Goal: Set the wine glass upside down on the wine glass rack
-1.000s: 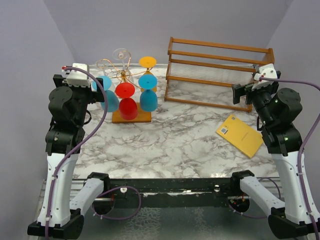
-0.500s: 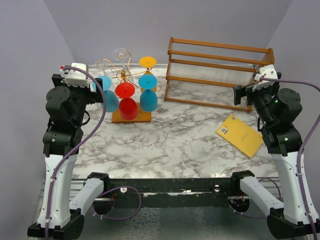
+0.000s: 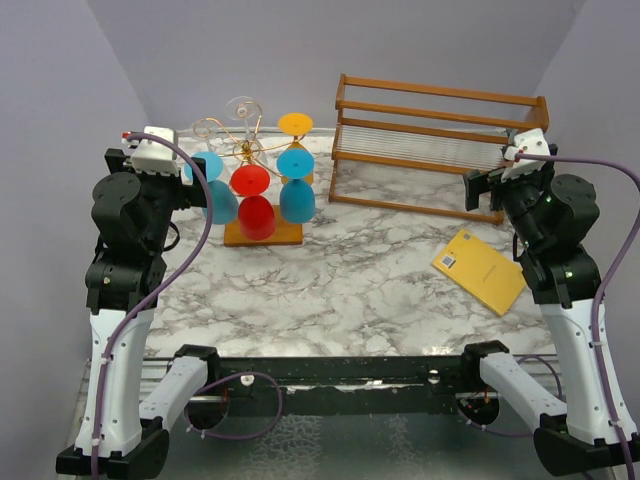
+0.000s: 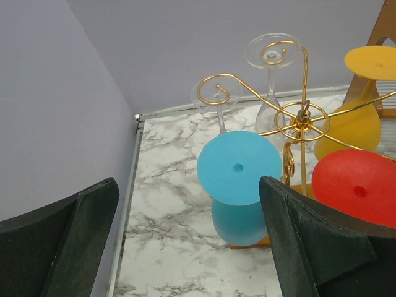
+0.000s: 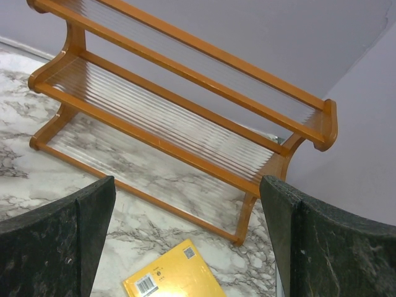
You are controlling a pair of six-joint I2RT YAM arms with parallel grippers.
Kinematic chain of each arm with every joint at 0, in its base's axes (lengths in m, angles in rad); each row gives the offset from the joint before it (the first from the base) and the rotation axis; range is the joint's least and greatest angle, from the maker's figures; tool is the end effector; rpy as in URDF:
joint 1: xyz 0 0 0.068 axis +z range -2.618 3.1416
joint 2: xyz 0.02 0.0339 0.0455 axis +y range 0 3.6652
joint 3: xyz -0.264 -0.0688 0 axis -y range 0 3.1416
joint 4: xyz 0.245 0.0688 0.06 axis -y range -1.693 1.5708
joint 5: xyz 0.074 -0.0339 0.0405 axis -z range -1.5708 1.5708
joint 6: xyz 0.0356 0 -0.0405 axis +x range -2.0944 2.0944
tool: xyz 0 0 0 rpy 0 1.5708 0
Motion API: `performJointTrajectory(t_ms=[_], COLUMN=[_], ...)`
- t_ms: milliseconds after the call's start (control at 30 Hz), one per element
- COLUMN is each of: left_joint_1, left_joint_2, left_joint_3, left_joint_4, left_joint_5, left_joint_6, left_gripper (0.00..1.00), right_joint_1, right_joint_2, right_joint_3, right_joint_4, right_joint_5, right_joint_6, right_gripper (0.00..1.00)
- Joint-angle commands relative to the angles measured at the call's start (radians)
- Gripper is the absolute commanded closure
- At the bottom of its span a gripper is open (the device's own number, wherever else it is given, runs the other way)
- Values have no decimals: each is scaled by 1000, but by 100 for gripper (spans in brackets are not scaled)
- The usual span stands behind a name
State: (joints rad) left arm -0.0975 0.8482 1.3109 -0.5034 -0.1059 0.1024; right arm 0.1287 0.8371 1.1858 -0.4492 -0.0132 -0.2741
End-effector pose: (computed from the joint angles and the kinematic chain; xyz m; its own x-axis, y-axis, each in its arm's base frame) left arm 0.1468 -0.0106 0.4701 -0.0411 0.1062 -0.9935 -0.0041 0.9943 0.1064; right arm 0.1606 0.0213 0.4387 -0.0575 -0.2804 -0.9582 -0.1630 0.9495 -0.2680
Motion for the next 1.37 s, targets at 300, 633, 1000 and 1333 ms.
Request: performJointTrajectory(t_ms=[300,633,1000,1333], left_joint_1=[10,12,12,12], left_joint_2=[-11,-9,-10,-8], left_joint_3=[26,32,25,30], left_joint_4=[-6,-9,-7,-11], left_joint_5=[30,19,32,38], left_joint_6=[-9,-10,-5,2], left_gripper=[1,1,1,1], right_joint_1=[-14,-19,-20,-20], right_joint_2=[2,2,3,5], right_joint_3=[-4,0,-1,-5], right_joint_4=[4,-2,-2,-2], right_joint_5=[-27,-28,-38,-41], right_joint_6=[0,-3,-10,-13], right_gripper=[0,0,0,0])
